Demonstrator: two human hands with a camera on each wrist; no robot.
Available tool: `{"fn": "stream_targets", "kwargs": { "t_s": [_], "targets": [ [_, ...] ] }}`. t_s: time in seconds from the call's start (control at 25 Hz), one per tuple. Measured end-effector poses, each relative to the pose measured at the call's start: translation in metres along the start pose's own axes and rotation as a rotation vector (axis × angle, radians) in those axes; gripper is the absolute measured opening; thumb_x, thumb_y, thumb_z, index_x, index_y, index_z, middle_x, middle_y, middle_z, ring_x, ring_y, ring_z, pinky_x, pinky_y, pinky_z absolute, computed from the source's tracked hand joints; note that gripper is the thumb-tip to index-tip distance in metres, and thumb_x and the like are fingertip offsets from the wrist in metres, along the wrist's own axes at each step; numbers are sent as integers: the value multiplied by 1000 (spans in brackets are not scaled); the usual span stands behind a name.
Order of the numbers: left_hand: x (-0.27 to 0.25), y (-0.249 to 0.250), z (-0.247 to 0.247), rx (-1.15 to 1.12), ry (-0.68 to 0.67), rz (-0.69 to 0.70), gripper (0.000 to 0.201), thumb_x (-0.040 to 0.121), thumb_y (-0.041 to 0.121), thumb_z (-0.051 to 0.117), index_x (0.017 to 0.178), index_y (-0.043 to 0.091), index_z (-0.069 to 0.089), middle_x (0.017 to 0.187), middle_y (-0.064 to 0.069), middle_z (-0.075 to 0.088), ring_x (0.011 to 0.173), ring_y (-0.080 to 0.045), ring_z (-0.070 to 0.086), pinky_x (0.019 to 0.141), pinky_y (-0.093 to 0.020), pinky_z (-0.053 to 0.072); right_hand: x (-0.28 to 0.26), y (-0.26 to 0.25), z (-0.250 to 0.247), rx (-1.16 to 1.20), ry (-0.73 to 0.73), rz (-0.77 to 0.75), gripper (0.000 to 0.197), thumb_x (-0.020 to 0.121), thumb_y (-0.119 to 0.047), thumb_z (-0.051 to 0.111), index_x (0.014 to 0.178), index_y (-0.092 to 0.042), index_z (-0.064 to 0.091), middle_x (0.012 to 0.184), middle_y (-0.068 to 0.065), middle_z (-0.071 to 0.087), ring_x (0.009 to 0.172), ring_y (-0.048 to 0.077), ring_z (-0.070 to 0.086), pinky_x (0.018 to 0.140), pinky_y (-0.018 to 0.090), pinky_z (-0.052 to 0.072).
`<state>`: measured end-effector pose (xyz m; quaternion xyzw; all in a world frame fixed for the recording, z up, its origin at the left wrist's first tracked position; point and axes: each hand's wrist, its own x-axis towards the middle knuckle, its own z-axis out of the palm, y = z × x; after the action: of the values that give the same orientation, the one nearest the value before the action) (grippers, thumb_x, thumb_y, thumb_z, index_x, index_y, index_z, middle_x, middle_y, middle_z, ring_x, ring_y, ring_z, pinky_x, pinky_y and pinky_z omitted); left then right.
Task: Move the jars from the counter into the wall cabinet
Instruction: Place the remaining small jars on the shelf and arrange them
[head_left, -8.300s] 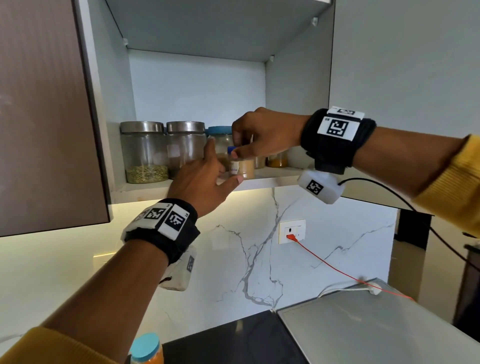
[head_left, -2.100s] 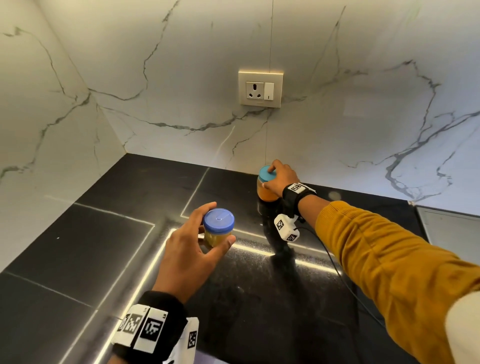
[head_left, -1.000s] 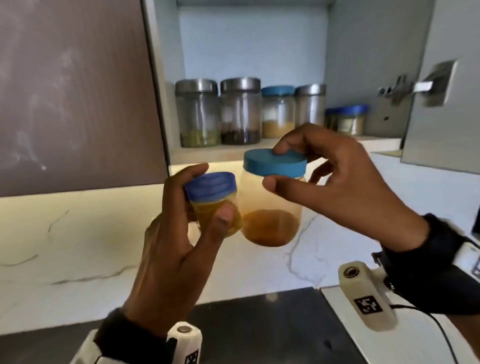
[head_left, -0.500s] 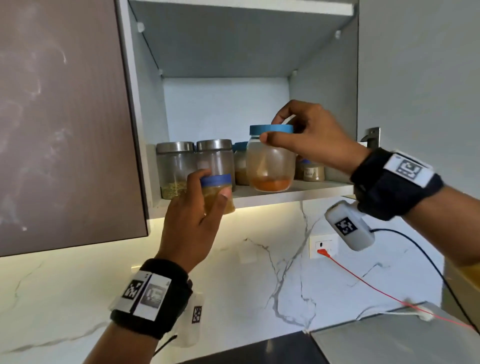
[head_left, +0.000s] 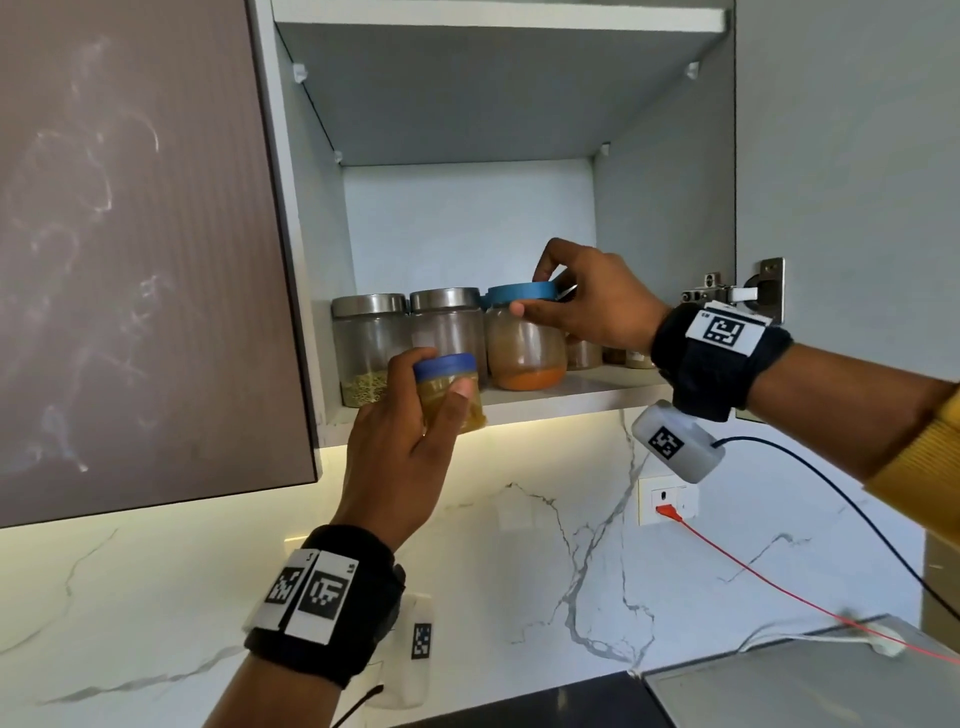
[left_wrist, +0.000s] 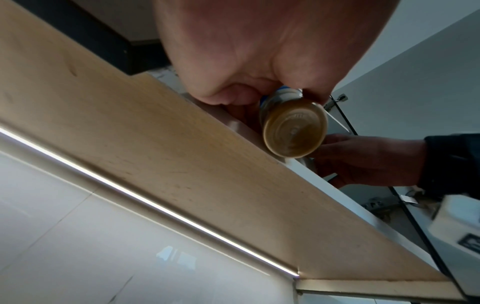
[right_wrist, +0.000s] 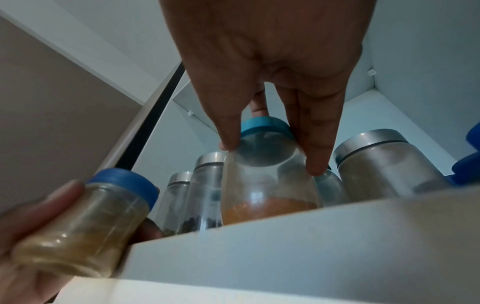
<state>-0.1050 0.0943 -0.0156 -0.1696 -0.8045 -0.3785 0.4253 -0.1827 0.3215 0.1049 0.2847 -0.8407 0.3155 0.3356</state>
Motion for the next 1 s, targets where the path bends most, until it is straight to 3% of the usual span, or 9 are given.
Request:
{"fn": "stream_targets", "kwargs": {
  "t_s": [0.16,0.28,0.36,0.48,0.56,0.64,0.72,0.84,1.0],
  "targets": [
    [-1,0,2,31,6,8,58,90,75,30,135,39,37,106,3,64,91,-21,65,84,-45,57,0,4,12,-110,15,-41,40,96,-48,69,113,-14,56,104,7,68,94,32,68,79,39,59],
    [-1,2,1,39,5,9,57,90,74,30,135,39,37,104,4,64,90,-19,65,84,-46,58,-8,1,14,-136,63,-20,45,94,-49,70,124,-19,56,122,11,61,108,30,63,88,39,56],
    [-1,3,0,35,5,6,56,90,73,30,134,39,37,104,5,63,90,-18,65,84,-44,58,-24,-12,14,-168,191,-147,43,90,-43,69,126,-21,58,126,9,58,113,26,58,94,41,53],
    [-2,5,0,49,10,5,51,94,70,33,134,38,38,102,6,65,88,-16,66,80,-38,55,-56,-48,15,-41,58,-347,35,84,-30,66,117,-17,63,109,1,67,99,22,63,83,47,55],
    [-2,7,-1,69,17,22,46,99,64,37,134,34,40,99,9,68,85,-7,66,76,-30,51,-73,-61,22,37,-190,-339,45,85,-27,74,128,-21,62,117,-3,65,105,19,64,86,44,59],
    [-2,9,-3,62,13,22,44,102,59,40,135,31,41,97,13,68,83,5,63,75,-19,46,-83,-62,34,-60,-297,-377,73,80,-28,82,145,-26,50,133,-4,57,119,18,58,94,41,57],
    [-2,11,-4,53,5,14,41,102,54,43,135,31,42,96,17,67,82,10,61,77,-15,46,-88,-56,49,-173,-213,-433,87,76,-36,86,151,-26,43,138,-3,55,119,19,58,89,42,59],
    [-2,13,-5,53,-4,7,43,99,58,44,134,33,41,95,18,67,86,5,63,78,-26,47,-90,-51,60,-142,-57,-482,74,81,-33,85,145,-19,52,131,-2,63,111,18,64,85,40,60],
    [-3,14,-9,40,-29,-32,53,97,64,48,139,32,42,109,15,70,96,1,64,78,-11,42,-89,-46,54,-111,-38,-422,70,82,-37,85,144,-21,55,132,-4,66,112,16,66,89,40,59]
  ]
}}
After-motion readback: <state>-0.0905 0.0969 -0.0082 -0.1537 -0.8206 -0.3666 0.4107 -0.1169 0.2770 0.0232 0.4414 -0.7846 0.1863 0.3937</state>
